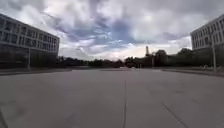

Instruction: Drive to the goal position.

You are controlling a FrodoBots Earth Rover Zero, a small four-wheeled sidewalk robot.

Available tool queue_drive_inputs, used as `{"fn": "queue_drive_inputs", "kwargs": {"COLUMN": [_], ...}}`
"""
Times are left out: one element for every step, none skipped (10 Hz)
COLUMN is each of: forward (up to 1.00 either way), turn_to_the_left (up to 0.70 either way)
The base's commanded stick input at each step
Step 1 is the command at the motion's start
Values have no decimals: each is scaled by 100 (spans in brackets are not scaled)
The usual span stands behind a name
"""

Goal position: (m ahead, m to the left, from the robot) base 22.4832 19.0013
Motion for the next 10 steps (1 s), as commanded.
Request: {"fn": "queue_drive_inputs", "kwargs": {"forward": [100,100,100,100,100,100,100,100,100,100], "turn_to_the_left": [0,0,0,0,4,1,0,2,20,12]}}
